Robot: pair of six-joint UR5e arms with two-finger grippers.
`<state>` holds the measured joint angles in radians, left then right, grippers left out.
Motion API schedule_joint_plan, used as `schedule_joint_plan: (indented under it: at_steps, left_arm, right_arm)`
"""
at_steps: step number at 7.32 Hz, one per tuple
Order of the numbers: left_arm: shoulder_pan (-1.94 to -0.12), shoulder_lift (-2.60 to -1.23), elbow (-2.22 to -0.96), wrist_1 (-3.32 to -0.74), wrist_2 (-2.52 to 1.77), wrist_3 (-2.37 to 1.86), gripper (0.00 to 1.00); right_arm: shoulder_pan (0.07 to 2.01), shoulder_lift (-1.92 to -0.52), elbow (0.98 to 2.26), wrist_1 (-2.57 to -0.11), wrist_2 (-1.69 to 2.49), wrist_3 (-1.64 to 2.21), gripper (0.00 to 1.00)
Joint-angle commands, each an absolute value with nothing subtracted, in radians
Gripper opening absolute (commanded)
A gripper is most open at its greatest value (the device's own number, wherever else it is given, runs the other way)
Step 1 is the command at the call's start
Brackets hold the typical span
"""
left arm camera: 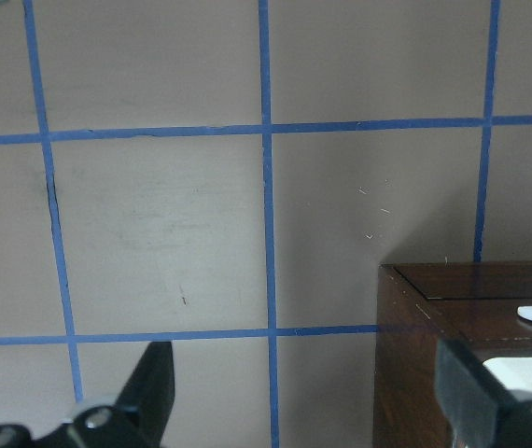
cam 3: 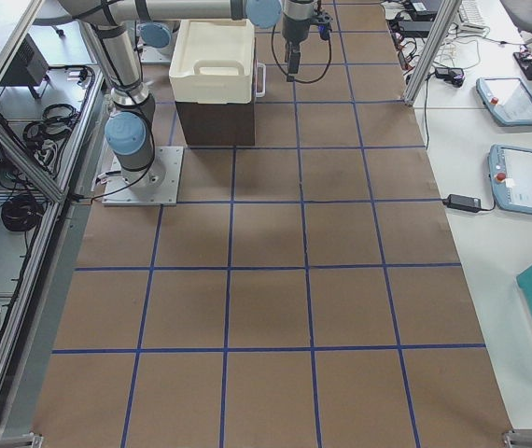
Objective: Place scissors in drawer with both arms
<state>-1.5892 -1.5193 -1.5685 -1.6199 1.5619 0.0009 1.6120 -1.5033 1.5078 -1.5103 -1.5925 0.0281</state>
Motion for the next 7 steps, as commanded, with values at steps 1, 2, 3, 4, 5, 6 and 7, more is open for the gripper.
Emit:
schedule_joint_plan:
  at_steps: [1,2,3,4,5,6,7]
  left_arm:
    - [-1.589,-1.517,-1.569,-1.618,1.563,0.006,1.0]
    - [-1.589,-1.514,-1.569,-1.62,1.562,0.011,1.0]
    - [-1.586,-1.513,-1.571,-1.621,1.568,0.029,1.0]
    - [-1.569,-1.516,-1.571,-1.614,1.577,0.178,1.0]
    - [-1.525,-1.52,-1.577,-1.605,1.583,0.237,1.0]
    - [-1.464,-1.529,-1.585,-1.592,1.582,0.324,1.0]
    - [-1.397,-1.545,-1.591,-1.574,1.578,0.497,1.0]
  right_arm:
    - [1.612,-1.503,1.509,-1.511,-1.594,0.028,1.0]
    - [1.609,-1.499,1.509,-1.514,-1.586,0.023,1.0]
    - [1.608,-1.502,1.508,-1.538,-1.582,0.026,1.0]
    - [1.609,-1.503,1.509,-1.592,-1.578,0.026,1.0]
    - [1.609,-1.5,1.509,-1.592,-1.582,0.031,1.0]
    - [1.611,-1.49,1.509,-1.6,-1.583,0.108,1.0]
    - [1.612,-1.468,1.511,-1.604,-1.592,0.305,1.0]
